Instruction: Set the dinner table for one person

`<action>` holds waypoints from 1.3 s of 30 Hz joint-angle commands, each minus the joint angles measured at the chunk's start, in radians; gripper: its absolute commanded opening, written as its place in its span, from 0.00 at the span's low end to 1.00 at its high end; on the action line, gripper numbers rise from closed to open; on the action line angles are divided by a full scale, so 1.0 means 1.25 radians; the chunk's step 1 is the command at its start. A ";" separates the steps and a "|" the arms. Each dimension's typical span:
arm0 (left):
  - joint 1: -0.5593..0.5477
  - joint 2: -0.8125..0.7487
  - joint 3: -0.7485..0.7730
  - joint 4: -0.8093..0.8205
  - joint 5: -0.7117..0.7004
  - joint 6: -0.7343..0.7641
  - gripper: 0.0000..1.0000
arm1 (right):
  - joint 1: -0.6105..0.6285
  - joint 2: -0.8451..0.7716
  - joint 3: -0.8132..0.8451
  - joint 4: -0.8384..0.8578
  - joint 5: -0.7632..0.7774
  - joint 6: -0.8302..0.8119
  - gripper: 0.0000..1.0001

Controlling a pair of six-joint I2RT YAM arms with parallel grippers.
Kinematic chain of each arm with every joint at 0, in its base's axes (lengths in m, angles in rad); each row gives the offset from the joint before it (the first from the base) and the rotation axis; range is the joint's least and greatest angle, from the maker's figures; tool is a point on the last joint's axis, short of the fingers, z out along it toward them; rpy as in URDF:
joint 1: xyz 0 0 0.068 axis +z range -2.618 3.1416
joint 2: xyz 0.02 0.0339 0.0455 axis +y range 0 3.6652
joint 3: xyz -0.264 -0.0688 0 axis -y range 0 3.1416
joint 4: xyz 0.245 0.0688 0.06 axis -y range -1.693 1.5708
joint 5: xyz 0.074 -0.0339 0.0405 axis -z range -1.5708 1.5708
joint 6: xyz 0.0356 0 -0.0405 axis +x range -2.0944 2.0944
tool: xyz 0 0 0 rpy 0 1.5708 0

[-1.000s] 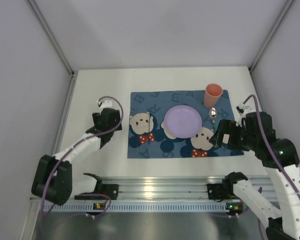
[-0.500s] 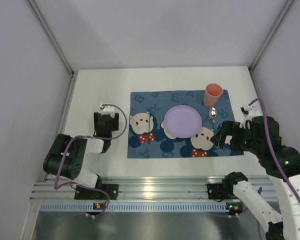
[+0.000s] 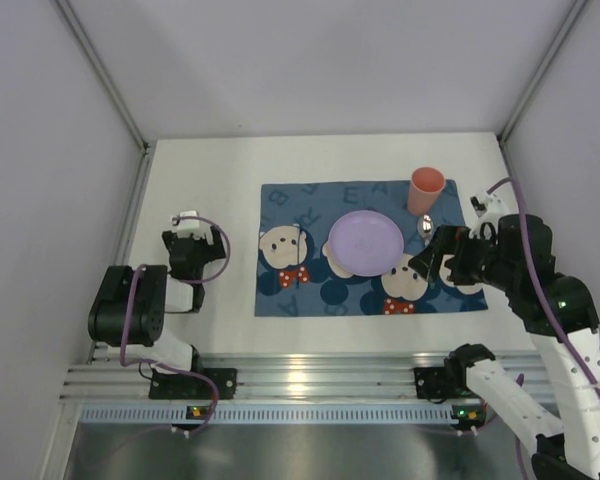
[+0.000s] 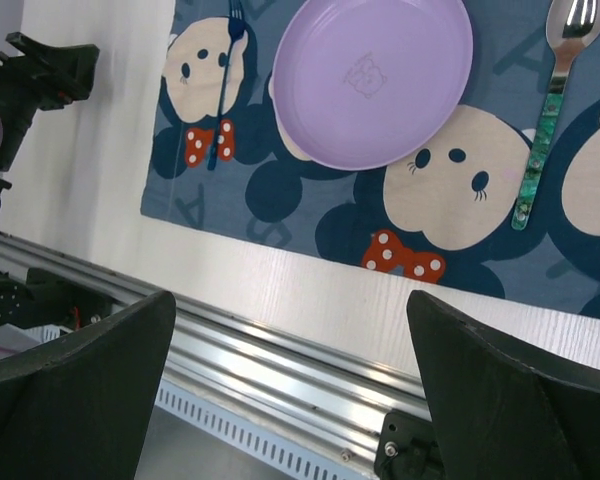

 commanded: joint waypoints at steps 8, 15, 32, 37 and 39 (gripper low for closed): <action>-0.001 -0.002 0.019 0.079 0.018 -0.008 0.99 | 0.009 -0.055 0.028 0.082 0.032 -0.019 1.00; -0.002 -0.004 0.019 0.079 0.017 -0.008 0.99 | 0.008 -0.184 -0.050 0.085 0.134 0.053 1.00; -0.002 -0.002 0.019 0.079 0.017 -0.008 0.99 | 0.009 -0.403 -0.074 -0.035 0.182 0.100 1.00; -0.002 -0.002 0.019 0.079 0.017 -0.008 0.99 | 0.008 -0.424 -0.064 -0.060 0.178 0.118 1.00; -0.001 -0.002 0.017 0.080 0.018 -0.008 0.99 | 0.009 -0.431 -0.061 -0.065 0.180 0.124 1.00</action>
